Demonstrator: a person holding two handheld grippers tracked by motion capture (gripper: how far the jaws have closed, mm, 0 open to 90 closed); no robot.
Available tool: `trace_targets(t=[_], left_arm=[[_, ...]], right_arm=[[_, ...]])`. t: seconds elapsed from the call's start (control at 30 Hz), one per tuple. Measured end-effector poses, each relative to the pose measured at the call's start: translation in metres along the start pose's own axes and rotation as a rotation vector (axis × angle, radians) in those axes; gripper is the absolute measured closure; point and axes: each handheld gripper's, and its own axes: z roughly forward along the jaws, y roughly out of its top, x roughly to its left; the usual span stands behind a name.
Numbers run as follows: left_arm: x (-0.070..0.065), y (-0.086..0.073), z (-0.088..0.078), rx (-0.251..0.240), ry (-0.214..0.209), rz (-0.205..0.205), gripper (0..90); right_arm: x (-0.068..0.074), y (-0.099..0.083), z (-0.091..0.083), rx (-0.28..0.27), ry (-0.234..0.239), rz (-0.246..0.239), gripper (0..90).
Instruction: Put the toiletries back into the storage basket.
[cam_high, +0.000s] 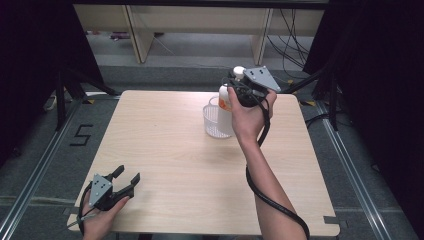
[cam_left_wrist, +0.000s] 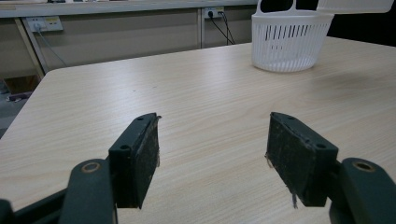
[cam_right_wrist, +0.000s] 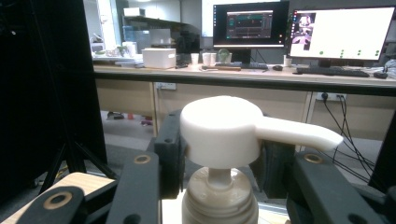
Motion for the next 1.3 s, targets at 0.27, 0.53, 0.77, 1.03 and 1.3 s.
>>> trace_targets(t=[0.27, 0.53, 0.77, 1.03, 1.3], left_arm=[[0.0, 0.0, 0.0, 0.0, 0.001, 0.0, 33.7], [0.0, 0.0, 0.0, -0.001, 0.0, -0.003, 33.7], [0.0, 0.0, 0.0, 0.0, 0.001, -0.001, 33.7], [0.0, 0.0, 0.0, -0.001, 0.001, -0.002, 33.8], [0.0, 0.0, 0.0, -0.002, 0.001, -0.003, 33.8]], right_arm=[[0.0, 0.007, 0.0, -0.011, 0.0, 0.0, 60.1], [0.001, 0.016, 0.001, -0.02, 0.001, -0.002, 60.1], [0.001, 0.022, 0.002, -0.023, -0.002, 0.002, 60.1], [0.0, 0.024, 0.005, -0.024, 0.001, 0.005, 60.1], [-0.002, 0.027, 0.01, -0.025, -0.007, -0.002, 60.0]])
